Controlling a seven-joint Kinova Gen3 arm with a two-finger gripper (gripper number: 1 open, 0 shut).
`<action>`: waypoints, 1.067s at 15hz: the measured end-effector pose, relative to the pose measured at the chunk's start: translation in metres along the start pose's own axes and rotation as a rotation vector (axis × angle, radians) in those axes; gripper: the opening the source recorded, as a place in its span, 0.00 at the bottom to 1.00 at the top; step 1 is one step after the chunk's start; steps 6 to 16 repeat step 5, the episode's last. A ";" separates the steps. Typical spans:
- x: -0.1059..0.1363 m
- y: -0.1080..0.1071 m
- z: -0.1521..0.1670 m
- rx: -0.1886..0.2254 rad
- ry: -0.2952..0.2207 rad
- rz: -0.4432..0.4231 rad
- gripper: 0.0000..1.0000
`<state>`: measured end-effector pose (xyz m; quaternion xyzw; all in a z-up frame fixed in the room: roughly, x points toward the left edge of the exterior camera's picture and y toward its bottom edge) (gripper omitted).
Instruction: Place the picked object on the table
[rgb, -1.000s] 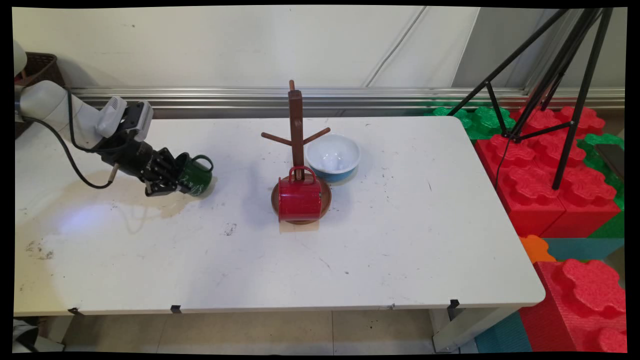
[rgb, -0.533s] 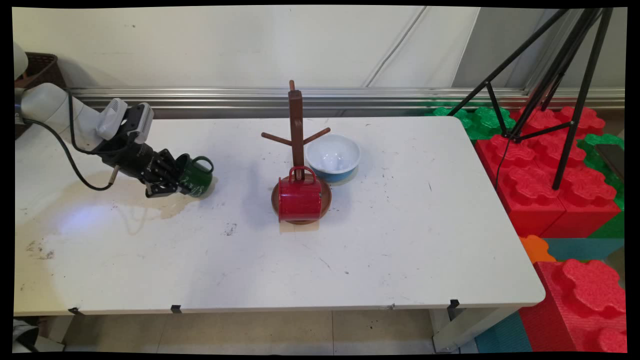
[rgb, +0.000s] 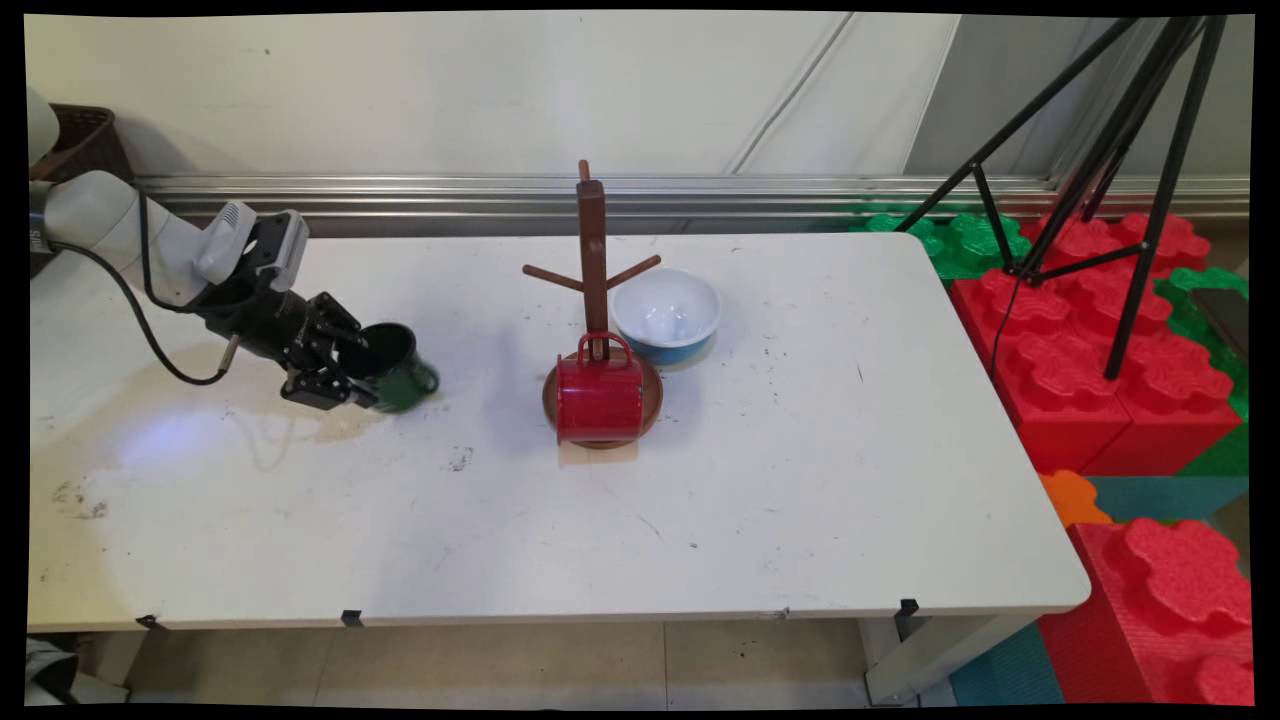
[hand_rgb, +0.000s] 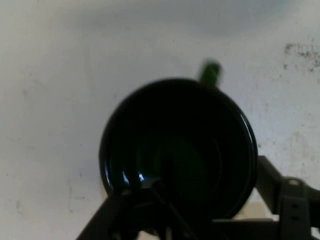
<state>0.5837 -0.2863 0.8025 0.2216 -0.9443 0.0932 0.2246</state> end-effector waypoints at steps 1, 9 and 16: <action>0.000 0.000 0.000 0.000 0.000 -0.001 1.00; 0.004 0.001 0.001 -0.004 0.007 0.002 1.00; 0.004 0.001 0.001 -0.004 0.007 0.002 1.00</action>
